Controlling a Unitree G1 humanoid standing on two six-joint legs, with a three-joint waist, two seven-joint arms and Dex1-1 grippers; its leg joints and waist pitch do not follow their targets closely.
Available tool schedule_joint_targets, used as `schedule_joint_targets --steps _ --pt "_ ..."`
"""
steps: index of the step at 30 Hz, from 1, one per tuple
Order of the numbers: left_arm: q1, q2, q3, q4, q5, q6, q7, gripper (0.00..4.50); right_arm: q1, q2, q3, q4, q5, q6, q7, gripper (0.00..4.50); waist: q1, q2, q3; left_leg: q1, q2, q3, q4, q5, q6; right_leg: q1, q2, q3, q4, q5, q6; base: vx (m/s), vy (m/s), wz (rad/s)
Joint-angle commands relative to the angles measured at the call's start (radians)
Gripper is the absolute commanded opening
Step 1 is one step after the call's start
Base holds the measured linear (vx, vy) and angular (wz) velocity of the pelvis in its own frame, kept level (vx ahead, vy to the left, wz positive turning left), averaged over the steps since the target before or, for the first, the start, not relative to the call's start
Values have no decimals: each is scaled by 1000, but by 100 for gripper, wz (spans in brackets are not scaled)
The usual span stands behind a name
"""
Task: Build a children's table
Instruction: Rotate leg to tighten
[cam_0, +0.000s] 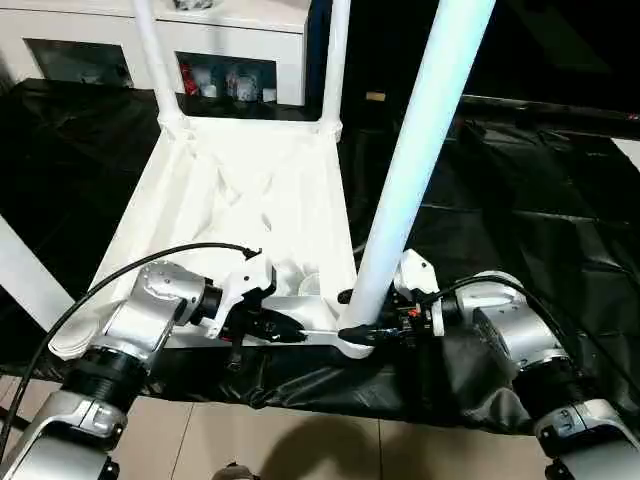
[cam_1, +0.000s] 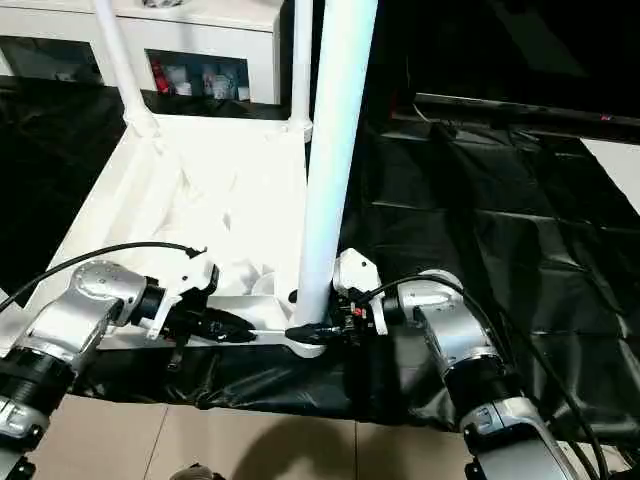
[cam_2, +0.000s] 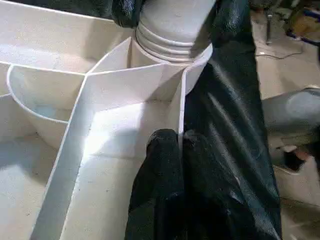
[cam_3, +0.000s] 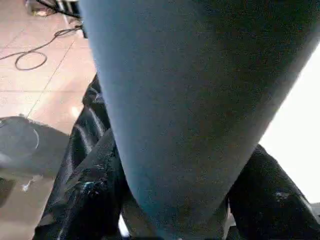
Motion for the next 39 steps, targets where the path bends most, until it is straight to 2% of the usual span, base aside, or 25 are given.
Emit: schedule_joint_targets --steps 1,4,6,9,10,12,13,16,17,20,25,28,29,31,32,37,39 --pt "-18 -56 42 13 0 5 159 0 33 43 28 7 -5 14 -47 240 -1 2 -57 7 28 -6 -65 -273 28 43 -52 44 -75 -268 -208 0 0 0" --pt "-34 -106 54 26 27 15 274 0 46 93 3 27 -19 24 -180 216 -5 -1 -54 13 26 -9 -69 -319 5 37 -55 44 -87 -361 -181 0 0 0" --pt "-43 -162 53 16 45 37 362 0 52 153 -16 47 -46 45 -340 208 -11 1 -52 8 25 -14 -73 -329 -11 39 -56 43 -91 -409 -155 0 0 0" --pt "-58 -211 53 17 60 63 449 0 50 211 -31 63 -68 73 -474 200 -15 1 -53 9 22 -15 -73 -339 -14 37 -56 42 -97 -455 -130 0 0 0" --pt "-71 -237 55 30 72 72 501 0 38 245 -43 79 -78 98 -556 200 -20 2 -50 8 20 -15 -73 -346 -15 31 -54 42 -102 -484 -116 0 0 0" --pt "-83 -260 58 42 80 78 544 0 24 275 -52 97 -87 122 -624 200 -24 0 -53 8 18 -17 -72 -343 -15 33 -57 40 -106 -518 -99 0 0 0" --pt "-97 -287 59 57 94 81 592 0 2 312 -55 123 -100 144 -698 200 -26 1 -55 7 18 -17 -72 -331 -14 32 -56 41 -105 -501 -98 0 0 0" --pt "-104 -300 56 63 105 74 604 0 -12 335 -46 134 -108 132 -713 200 -28 2 -57 5 17 -16 -70 -329 -2 32 -55 41 -105 -478 -98 0 0 0" --pt "-105 -304 56 64 108 70 605 0 -17 345 -48 139 -106 124 -720 253 -29 1 -57 1 18 -17 -72 -323 3 35 -54 40 -102 -461 -100 0 0 0" --pt "-101 -298 54 54 108 65 589 0 -22 358 -58 140 -93 129 -722 273 -30 3 -59 -3 19 -16 -72 -307 9 37 -54 41 -97 -413 -113 0 0 0" --pt "-70 -252 46 29 80 26 498 0 -7 316 -50 89 -98 141 -658 333 -31 4 -58 -1 20 -15 -74 -315 10 37 -52 43 -96 -395 -120 0 0 0" --pt "-47 -215 41 7 45 -1 386 0 16 235 -19 35 -64 168 -501 333 -29 9 -58 0 20 -14 -73 -316 17 39 -51 43 -95 -373 -127 0 0 0" --pt "-38 -193 33 -4 31 -4 323 0 27 191 -4 19 -63 167 -431 333 -29 8 -59 0 21 -13 -72 -309 23 40 -50 44 -92 -350 -134 0 0 0" --pt "-32 -168 25 -7 21 -11 263 0 37 144 7 4 -60 158 -357 333 -28 14 -60 1 23 -11 -71 -301 28 39 -49 45 -89 -305 -153 0 0 0" --pt "-32 -167 25 -7 21 -12 260 0 37 143 7 3 -59 158 -354 333 -27 11 -61 0 22 -10 -70 -289 31 42 -48 45 -86 -275 -165 0 0 0" --pt "-35 -116 13 5 4 -15 161 0 45 51 16 -16 -63 125 -208 333 -23 14 -62 4 24 -7 -68 -279 34 45 -46 43 -79 -225 -203 0 0 0" --pt "-37 -84 6 10 -1 -18 99 0 35 -3 33 -8 -70 122 -136 302 -19 15 -61 2 24 -7 -67 -278 35 47 -47 42 -79 -231 -205 0 0 0"
